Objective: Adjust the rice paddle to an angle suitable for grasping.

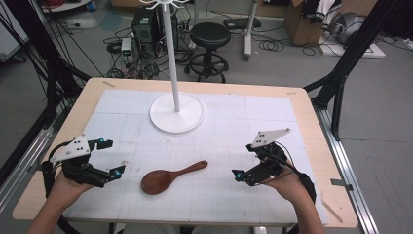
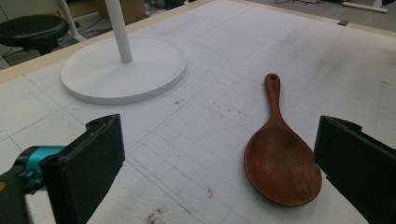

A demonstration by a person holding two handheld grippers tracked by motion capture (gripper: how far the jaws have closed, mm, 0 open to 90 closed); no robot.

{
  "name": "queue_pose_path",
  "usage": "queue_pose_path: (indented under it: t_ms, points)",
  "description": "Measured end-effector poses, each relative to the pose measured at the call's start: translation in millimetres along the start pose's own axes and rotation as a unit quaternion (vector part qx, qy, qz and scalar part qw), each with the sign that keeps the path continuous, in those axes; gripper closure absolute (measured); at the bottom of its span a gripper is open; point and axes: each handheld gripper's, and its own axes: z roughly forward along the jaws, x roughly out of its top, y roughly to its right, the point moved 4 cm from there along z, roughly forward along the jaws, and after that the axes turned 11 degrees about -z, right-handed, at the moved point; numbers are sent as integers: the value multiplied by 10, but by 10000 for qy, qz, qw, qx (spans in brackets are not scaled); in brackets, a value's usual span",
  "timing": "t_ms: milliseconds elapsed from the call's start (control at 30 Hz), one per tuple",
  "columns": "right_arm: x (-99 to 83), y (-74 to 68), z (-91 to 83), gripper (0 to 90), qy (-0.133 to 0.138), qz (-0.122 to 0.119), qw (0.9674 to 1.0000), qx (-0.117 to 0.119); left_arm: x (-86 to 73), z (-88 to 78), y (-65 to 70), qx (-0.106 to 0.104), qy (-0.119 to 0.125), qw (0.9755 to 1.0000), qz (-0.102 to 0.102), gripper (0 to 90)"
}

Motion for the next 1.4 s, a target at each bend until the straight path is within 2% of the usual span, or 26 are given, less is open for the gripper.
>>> queue_pose_path:
  t_ms: [167, 233, 300, 433, 633, 1000, 1133, 1400]
  points:
    - [-121, 46, -138, 5, 134, 196, 9995, -197, -2, 7, 0, -20, -28, 10000, 15, 29]
    - [-129, 51, -160, 5, 159, 212, 9994, -240, -1, 5, 1, -13, -23, 10000, 11, 30]
    - [-170, 48, -238, 5, 295, 244, 9986, -354, 2, -2, 2, -34, -1, 10000, 7, 30]
    - [-239, 28, -311, 5, 363, 333, 9979, -415, -3, 2, 11, -67, -33, 10000, 35, 29]
    - [-313, 16, -379, 5, 532, 326, 9964, -582, -2, 1, 18, -123, -19, 9999, 7, 30]
    - [-341, 17, -403, 5, 752, 328, 9941, -705, 18, -10, -13, -264, 23, 9995, -186, 29]
    - [-348, 36, -423, 5, 893, 425, 9929, -662, 24, -12, -32, -274, 57, 9993, -262, 30]
    - [-379, 51, -467, 5, 972, 403, 9917, -741, 28, -24, -58, -204, 93, 9993, -307, 29]
